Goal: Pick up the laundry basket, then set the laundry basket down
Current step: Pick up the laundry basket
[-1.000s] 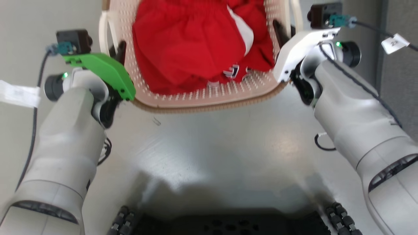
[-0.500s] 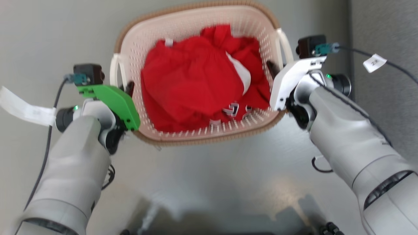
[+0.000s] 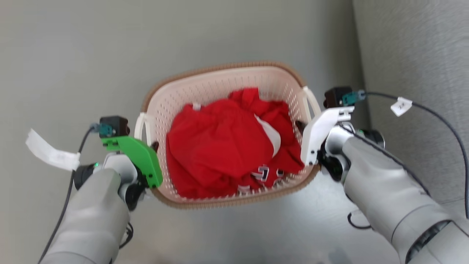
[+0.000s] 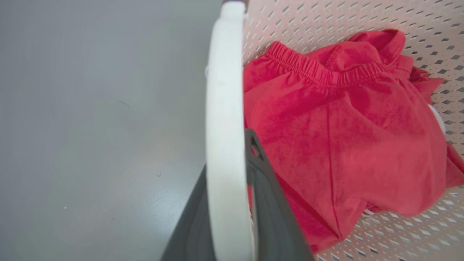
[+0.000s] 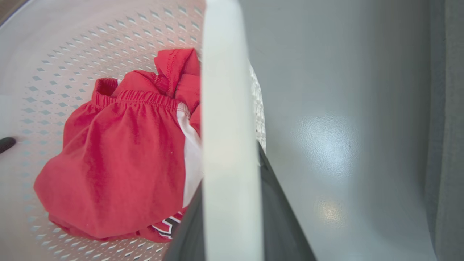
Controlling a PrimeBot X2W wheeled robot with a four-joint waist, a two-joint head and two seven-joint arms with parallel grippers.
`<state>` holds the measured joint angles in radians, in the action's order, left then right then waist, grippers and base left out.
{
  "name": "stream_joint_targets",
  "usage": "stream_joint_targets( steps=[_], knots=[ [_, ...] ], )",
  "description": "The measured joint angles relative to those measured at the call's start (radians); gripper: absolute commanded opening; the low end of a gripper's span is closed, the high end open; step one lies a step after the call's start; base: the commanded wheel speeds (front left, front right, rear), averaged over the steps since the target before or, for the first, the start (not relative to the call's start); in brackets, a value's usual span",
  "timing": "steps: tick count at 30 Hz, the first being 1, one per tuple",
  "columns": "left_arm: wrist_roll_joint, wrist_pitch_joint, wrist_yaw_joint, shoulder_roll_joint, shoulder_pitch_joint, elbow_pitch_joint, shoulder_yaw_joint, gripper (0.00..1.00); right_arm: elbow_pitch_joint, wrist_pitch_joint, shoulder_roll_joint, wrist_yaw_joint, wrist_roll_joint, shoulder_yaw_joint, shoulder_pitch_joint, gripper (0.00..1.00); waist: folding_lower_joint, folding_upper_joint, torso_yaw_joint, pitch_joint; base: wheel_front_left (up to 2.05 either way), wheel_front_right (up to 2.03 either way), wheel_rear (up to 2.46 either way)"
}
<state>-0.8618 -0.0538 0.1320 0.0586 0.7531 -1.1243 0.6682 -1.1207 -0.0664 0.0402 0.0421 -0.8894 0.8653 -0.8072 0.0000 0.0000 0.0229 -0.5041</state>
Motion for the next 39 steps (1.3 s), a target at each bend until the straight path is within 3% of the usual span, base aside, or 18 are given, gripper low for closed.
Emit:
stream_joint_targets(
  steps=[22,39],
  knots=[
    [-0.042,-0.069,0.0,-0.012,-0.14,-0.044,0.029,0.0,0.015,-0.094,-0.007,-0.027,-0.074,0.06,0.157,0.0,-0.0001,0.0,-0.054,0.287,0.0,0.0,0.0],
    [-0.057,-0.13,0.0,-0.024,-0.198,-0.08,0.044,0.0,0.03,-0.147,-0.007,-0.043,-0.117,0.1,0.241,0.0,0.0,0.0,-0.079,0.433,0.0,0.0,0.0]
  ],
)
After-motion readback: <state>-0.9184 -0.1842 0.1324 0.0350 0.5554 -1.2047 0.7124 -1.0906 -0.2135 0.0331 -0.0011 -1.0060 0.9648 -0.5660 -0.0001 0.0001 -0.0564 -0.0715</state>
